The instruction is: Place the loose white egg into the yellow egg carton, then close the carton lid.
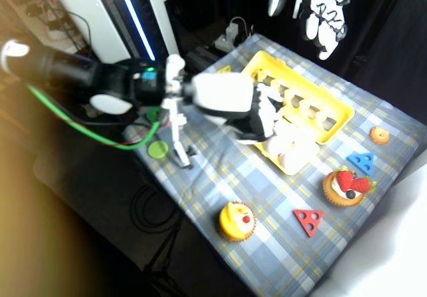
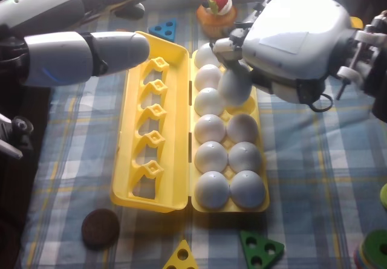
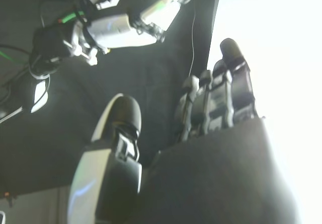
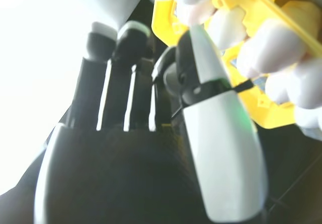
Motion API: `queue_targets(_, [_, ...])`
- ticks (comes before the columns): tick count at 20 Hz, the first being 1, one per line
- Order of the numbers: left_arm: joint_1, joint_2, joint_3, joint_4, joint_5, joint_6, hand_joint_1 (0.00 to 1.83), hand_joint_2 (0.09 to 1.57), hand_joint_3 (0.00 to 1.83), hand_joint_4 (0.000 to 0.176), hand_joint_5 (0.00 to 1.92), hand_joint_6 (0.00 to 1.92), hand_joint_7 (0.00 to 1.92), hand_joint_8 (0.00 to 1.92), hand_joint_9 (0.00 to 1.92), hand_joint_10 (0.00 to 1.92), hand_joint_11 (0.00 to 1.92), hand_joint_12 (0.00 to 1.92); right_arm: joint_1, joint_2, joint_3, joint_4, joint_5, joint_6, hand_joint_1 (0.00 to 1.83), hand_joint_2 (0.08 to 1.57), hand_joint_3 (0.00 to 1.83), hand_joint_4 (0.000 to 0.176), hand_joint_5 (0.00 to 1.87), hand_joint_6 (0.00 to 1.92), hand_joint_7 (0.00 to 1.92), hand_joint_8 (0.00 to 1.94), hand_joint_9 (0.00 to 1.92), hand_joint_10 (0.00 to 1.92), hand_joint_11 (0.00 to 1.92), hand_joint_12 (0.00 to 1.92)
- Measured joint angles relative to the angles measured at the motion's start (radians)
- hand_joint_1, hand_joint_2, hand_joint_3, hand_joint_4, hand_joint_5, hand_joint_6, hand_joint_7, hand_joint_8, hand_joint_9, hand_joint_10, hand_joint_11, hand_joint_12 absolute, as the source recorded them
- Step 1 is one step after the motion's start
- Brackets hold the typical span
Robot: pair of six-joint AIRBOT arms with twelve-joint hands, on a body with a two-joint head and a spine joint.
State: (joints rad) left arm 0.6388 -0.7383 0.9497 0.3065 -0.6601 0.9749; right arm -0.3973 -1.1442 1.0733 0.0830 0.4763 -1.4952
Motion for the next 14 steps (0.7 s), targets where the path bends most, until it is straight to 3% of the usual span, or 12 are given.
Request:
queue_targets(1, [0.0,-0.002,0.0,-0.003,0.001,0.0,0.39,1.41,0.0,0.014,0.11,0.0,0.06,0.0,0.06,0.0,0.0,0.68,0.0,-0.007,0.0,0.002,-0.012,-0.001,1.04,1.28,0.0,0.008,0.05,0.29,0.16,0.22,0.01,0.48,0.0,1.0])
queue_targets(2, [0.0,-0.002,0.0,0.0,0.0,-0.001,0.39,1.41,0.0,0.014,0.11,0.0,0.06,0.0,0.06,0.0,0.0,0.69,0.0,-0.01,0.0,-0.002,-0.019,-0.001,1.04,1.28,0.0,0.016,0.05,0.17,0.16,0.1,0.02,0.31,0.0,0.86])
queue_targets(3, [0.0,-0.004,0.0,0.0,0.0,-0.002,0.4,1.41,0.0,0.002,0.12,0.0,0.05,0.0,0.05,0.0,0.0,0.7,0.0,-0.011,-0.001,-0.005,-0.024,0.0,0.95,1.28,0.0,0.053,0.01,0.03,0.03,0.02,0.0,0.06,0.0,0.71])
queue_targets(4, [0.0,-0.004,0.0,0.0,0.0,-0.002,0.4,1.41,0.0,0.002,0.12,0.0,0.05,0.0,0.05,0.0,0.0,0.7,0.0,-0.011,-0.001,-0.005,-0.026,0.0,0.95,1.28,0.0,0.053,0.01,0.03,0.03,0.02,0.0,0.06,0.0,0.71])
queue_targets(5, [0.0,-0.004,0.0,0.0,0.0,-0.003,0.43,1.41,0.0,0.0,0.13,0.0,0.05,0.0,0.04,0.0,0.0,0.61,0.0,-0.01,0.0,-0.004,-0.028,-0.001,0.79,1.33,0.0,0.057,0.0,0.0,0.0,0.0,0.0,0.0,0.0,0.83])
queue_targets(6, [0.001,-0.004,0.0,0.0,0.0,-0.004,0.44,1.4,0.0,0.0,0.14,0.0,0.06,0.0,0.05,0.0,0.0,0.61,0.0,-0.009,-0.001,-0.002,-0.034,-0.002,0.74,1.35,0.0,0.071,0.0,0.0,0.0,0.0,0.0,0.0,0.0,0.78])
queue_targets(7, [0.001,-0.004,0.0,0.0,0.0,-0.004,0.42,1.4,0.0,0.008,0.13,0.0,0.06,0.0,0.05,0.0,0.0,0.62,0.0,-0.009,-0.002,-0.002,-0.034,-0.002,0.98,1.29,0.0,0.0,0.02,0.01,0.0,0.0,0.0,0.0,0.0,0.8])
queue_targets(9, [0.001,-0.004,0.0,-0.001,0.0,-0.005,0.41,1.4,0.0,0.011,0.13,0.0,0.06,0.0,0.05,0.0,0.0,0.62,0.0,-0.008,-0.019,0.0,-0.037,-0.002,1.04,1.27,0.0,0.0,0.03,0.01,0.0,0.0,0.0,0.0,0.0,0.81])
queue_targets(10, [0.003,-0.004,0.0,-0.003,-0.002,-0.006,0.37,1.41,0.0,0.0,0.13,0.0,0.06,0.0,0.05,0.0,0.0,0.68,0.0,-0.006,-0.033,-0.002,-0.036,-0.002,1.21,1.31,0.0,0.0,0.05,0.01,0.1,0.03,0.1,0.06,0.0,1.17])
queue_targets(11, [0.01,-0.003,0.0,-0.009,-0.01,-0.006,0.38,1.41,0.0,0.0,0.13,0.0,0.06,0.0,0.05,0.0,0.0,0.73,0.0,0.008,-0.052,-0.003,-0.035,-0.001,1.2,1.33,0.01,0.0,0.02,0.01,0.08,0.01,0.08,0.08,0.0,1.37])
queue_targets(12, [0.015,-0.002,-0.001,-0.013,-0.012,-0.007,0.35,1.41,0.0,0.0,0.14,0.0,0.06,0.0,0.06,0.0,0.0,0.74,0.0,0.023,-0.066,-0.008,-0.032,-0.001,0.95,1.37,0.03,0.0,0.0,0.0,0.01,0.0,0.01,0.02,0.0,1.42])
queue_targets(14, [0.022,0.007,-0.002,-0.021,-0.01,-0.007,0.34,1.42,0.0,0.0,0.13,0.0,0.05,0.0,0.04,0.0,0.0,0.74,0.0,0.08,-0.09,-0.008,-0.005,-0.002,0.8,1.38,0.03,0.0,0.0,0.0,0.0,0.0,0.0,0.0,0.0,1.44])
